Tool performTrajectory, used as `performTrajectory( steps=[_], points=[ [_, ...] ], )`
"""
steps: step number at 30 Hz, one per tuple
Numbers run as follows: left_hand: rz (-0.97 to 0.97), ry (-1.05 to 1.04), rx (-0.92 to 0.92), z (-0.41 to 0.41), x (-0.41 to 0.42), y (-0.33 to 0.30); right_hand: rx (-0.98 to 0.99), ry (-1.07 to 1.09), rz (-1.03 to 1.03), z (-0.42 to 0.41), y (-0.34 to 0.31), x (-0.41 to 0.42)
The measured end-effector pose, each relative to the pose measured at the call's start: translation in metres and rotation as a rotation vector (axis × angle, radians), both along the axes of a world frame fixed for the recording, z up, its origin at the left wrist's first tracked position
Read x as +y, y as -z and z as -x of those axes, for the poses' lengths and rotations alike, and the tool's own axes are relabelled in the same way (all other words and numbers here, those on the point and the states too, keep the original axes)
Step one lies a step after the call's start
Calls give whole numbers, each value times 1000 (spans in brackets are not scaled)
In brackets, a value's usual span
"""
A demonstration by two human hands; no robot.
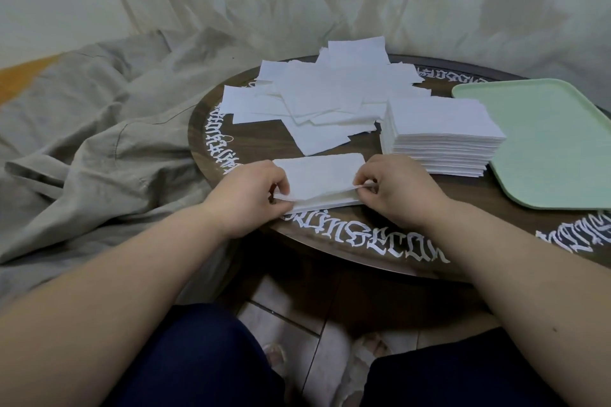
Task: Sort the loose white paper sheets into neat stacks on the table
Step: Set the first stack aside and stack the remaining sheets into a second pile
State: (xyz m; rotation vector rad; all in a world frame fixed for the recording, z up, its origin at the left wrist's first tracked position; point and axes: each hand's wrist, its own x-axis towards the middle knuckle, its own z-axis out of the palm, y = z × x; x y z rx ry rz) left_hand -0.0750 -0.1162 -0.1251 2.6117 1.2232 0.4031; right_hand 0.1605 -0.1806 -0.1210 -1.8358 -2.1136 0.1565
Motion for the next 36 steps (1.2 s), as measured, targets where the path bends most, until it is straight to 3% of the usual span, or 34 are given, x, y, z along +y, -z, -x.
performTrajectory(
  steps=[4,10,23,28,36],
  points=[
    [-9,-15,-26,2,0,1,38,16,-46,-1,-3,-1],
    [26,-25,-1,1,-1,1,-2,1,100,-6,-1,-4],
    [96,-76,36,-2,-4,0,-25,-15,158,-8,-4,-3],
    [99,-76,84,-3,-3,-1,66,64,97,-8,1,-2],
    [109,-83,83,-4,-3,-1,106,15,121,-10,-1,-4]
  ],
)
